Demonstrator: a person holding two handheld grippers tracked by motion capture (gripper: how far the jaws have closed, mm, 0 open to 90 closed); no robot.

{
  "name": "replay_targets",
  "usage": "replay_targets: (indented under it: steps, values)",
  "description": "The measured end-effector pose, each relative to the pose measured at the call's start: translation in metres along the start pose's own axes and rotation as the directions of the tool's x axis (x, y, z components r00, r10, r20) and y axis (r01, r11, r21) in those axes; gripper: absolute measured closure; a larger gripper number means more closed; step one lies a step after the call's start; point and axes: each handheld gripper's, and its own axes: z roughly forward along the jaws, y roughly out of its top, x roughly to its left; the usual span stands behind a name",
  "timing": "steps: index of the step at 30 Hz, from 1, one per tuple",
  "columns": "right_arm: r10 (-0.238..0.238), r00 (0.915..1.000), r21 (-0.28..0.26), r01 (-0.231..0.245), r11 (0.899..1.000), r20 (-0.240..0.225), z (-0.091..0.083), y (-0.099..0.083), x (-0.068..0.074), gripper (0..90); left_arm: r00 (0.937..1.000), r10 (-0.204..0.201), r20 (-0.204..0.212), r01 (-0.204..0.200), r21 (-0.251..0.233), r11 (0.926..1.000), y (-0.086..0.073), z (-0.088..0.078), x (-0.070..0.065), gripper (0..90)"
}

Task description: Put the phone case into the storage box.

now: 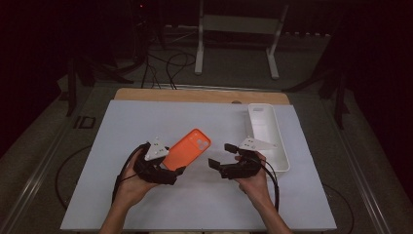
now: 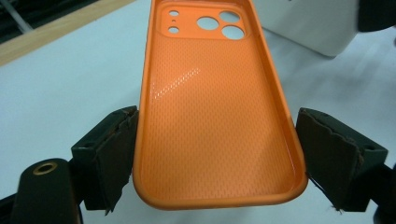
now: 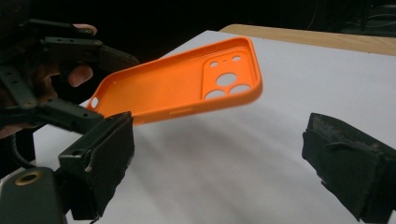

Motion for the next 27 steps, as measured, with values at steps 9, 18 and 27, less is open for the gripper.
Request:
replay_targets:
  steps: [9, 18, 27]
  values:
    - [0.071, 0.9969, 0.007, -0.071, 0.997, -0.035, 0.012, 0.007, -0.006, 8.8, 0.9992, 0.033, 0.024, -0.033, -0.023, 0.9992, 0.01, -0.002, -0.011, 16.5]
    - [0.177, 0.9791, 0.041, -0.173, 0.984, -0.1, 0.019, 0.01, -0.015, 10.1, 0.9976, 0.046, 0.052, -0.043, -0.047, 0.998, 0.014, -0.001, -0.016, 16.5]
    - [0.21, 0.9657, 0.039, -0.207, 0.978, -0.152, 0.018, 0.018, -0.011, 16.0, 0.9972, 0.048, 0.058, -0.045, -0.058, 0.9973, 0.014, 0.0, -0.019, 16.4]
